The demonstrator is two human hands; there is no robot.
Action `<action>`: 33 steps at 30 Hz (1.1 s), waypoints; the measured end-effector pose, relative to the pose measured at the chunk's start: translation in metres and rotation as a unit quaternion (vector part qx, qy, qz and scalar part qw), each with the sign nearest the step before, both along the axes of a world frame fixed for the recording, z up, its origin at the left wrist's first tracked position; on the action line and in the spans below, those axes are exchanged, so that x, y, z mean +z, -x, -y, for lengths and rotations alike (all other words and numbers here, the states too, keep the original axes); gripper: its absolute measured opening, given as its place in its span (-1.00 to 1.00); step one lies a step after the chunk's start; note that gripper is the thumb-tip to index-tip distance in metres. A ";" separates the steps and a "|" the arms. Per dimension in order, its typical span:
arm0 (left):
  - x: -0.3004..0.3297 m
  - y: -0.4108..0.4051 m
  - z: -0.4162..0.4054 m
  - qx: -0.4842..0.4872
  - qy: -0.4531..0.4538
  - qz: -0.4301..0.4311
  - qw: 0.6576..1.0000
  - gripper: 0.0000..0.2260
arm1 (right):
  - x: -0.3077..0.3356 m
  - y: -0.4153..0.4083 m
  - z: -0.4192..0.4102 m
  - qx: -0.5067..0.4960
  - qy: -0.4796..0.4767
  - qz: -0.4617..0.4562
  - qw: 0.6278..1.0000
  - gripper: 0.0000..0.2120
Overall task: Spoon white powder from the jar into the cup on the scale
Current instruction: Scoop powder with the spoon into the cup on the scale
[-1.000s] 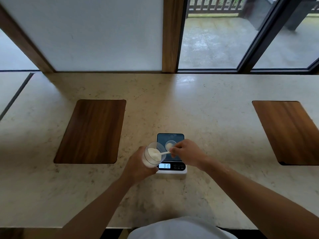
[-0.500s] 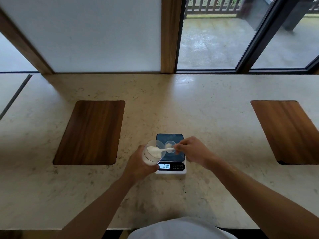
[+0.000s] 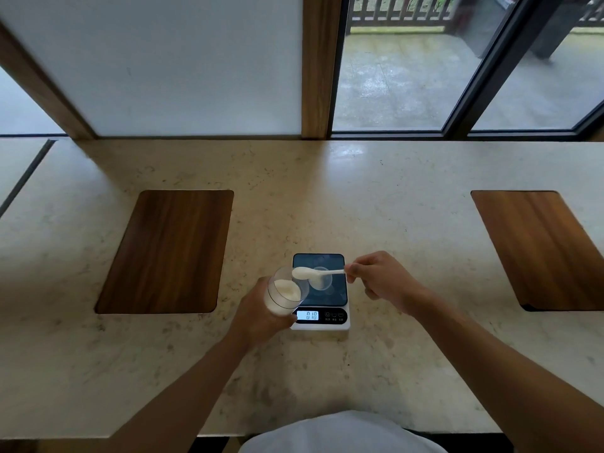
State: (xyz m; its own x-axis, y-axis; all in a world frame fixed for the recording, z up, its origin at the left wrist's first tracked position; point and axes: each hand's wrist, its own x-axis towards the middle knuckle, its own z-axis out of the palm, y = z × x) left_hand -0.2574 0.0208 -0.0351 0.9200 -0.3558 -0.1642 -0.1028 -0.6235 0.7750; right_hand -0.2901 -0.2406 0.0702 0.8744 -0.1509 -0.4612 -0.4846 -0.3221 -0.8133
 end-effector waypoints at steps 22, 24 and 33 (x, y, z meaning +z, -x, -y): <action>0.008 0.000 -0.010 0.015 0.001 -0.011 1.000 -0.32 | -0.043 0.008 0.027 -0.036 0.031 -0.028 0.998 -0.66; 0.006 0.000 -0.010 0.013 0.003 -0.015 1.000 -0.31 | -0.047 0.009 0.028 -0.042 0.038 -0.032 0.998 -0.66; 0.005 0.001 -0.011 0.006 0.002 -0.007 1.000 -0.32 | -0.059 0.011 0.025 -0.056 0.066 -0.057 0.995 -0.66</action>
